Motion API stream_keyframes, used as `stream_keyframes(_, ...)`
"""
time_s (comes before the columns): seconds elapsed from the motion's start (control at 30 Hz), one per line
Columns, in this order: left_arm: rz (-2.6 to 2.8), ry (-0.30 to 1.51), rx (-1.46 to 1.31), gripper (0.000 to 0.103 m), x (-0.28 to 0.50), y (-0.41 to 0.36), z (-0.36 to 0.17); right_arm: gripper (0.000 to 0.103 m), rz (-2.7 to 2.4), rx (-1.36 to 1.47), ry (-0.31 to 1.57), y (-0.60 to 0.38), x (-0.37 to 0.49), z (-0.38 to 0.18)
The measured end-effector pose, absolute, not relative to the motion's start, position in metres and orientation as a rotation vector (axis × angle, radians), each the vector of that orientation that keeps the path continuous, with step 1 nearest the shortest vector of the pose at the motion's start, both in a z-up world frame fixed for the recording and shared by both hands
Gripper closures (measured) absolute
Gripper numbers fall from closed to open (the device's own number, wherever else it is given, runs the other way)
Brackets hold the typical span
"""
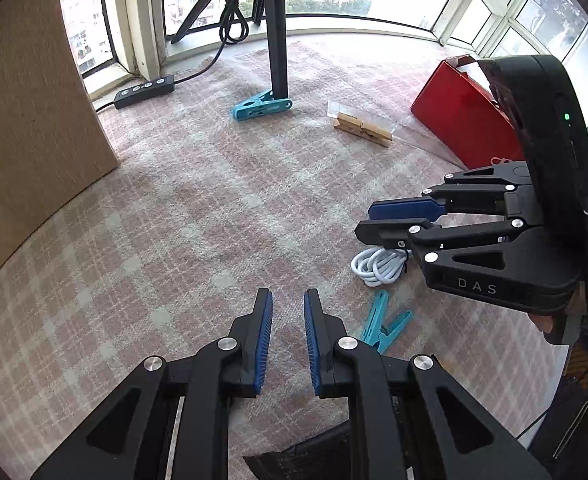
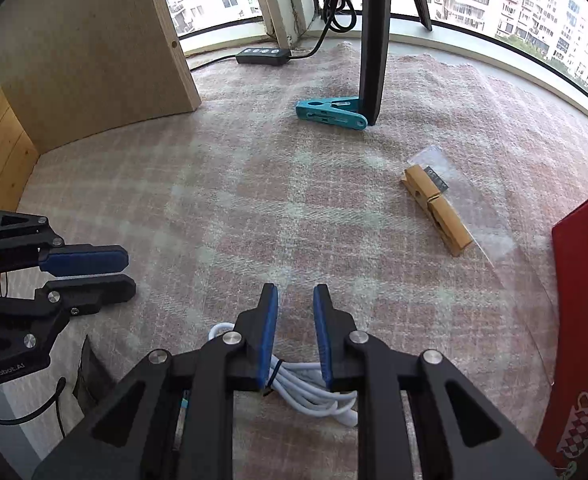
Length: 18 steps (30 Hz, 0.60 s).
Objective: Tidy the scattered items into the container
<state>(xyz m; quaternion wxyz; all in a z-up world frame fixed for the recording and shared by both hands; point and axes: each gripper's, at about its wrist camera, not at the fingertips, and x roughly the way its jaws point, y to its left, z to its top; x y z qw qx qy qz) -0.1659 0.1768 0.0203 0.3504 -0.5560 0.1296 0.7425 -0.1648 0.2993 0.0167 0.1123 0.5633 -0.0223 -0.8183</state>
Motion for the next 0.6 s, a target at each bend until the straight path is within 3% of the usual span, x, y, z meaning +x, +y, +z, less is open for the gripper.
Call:
stream_keyframes(0.1,1.824,0.37,-1.455,0.089,-0.145,0.189,0.009,0.084,-2.377,1.655,-0.021,0.296,-0.136,0.018)
stream_keyframes(0.37,1.649,0.422,-1.409,0.085,-0.079,0.191,0.025,0.084,-2.224,1.661,-0.152,0.306,-0.08,0.028)
stream_keyframes(0.47,1.749,0.424,-1.396,0.086,-0.097,0.186,0.04,0.084,-2.387,1.594,-0.197,0.335,-0.094,0.051)
stream_keyframes(0.6,1.869,0.377,-1.371,0.086,-0.122,0.177,0.06,0.084,-2.528,1.588,-0.39,0.384,-0.154,0.063)
